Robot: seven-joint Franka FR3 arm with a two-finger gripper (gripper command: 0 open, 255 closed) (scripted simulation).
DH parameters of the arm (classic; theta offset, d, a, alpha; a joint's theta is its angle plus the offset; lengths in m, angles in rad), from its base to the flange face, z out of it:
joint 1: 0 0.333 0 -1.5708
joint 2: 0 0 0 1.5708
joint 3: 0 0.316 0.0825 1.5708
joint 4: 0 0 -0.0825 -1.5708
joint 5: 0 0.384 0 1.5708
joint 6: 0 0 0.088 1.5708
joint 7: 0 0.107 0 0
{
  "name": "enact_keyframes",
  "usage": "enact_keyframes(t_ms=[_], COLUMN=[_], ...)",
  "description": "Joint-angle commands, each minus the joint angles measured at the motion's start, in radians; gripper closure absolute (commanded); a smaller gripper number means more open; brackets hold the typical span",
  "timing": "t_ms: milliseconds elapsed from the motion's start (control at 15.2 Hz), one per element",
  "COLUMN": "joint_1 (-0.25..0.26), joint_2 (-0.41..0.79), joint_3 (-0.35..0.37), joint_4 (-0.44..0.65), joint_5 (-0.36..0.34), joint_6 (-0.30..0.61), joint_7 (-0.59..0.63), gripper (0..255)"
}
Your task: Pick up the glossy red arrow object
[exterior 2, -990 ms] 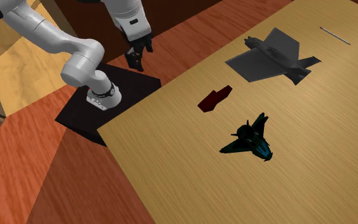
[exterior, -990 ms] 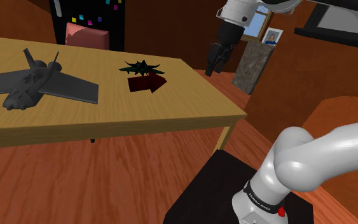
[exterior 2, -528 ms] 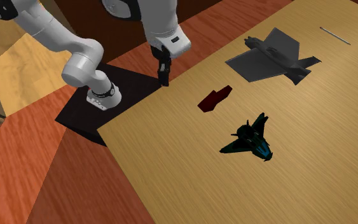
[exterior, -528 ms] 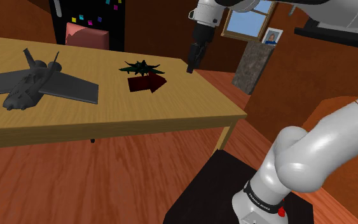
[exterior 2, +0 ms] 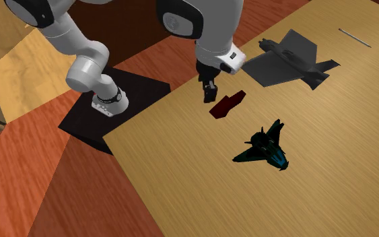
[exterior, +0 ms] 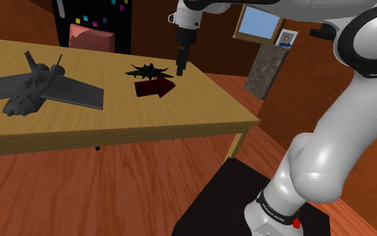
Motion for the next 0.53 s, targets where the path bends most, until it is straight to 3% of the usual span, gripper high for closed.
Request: enact_keyframes(t_ms=[0,396,462], joint_1=[0.006,0.017,0.017], joint_2=[0.089,0.36,0.363], joint_3=[0.003,0.028,0.028], joint_4=[0.083,0.381,0.384], joint_5=[-0.003,-0.019,-0.019], joint_6=[-0.007,-0.065,-0.066], joint_7=[-0.057,-0.208,-0.21], gripper=[0,0,0])
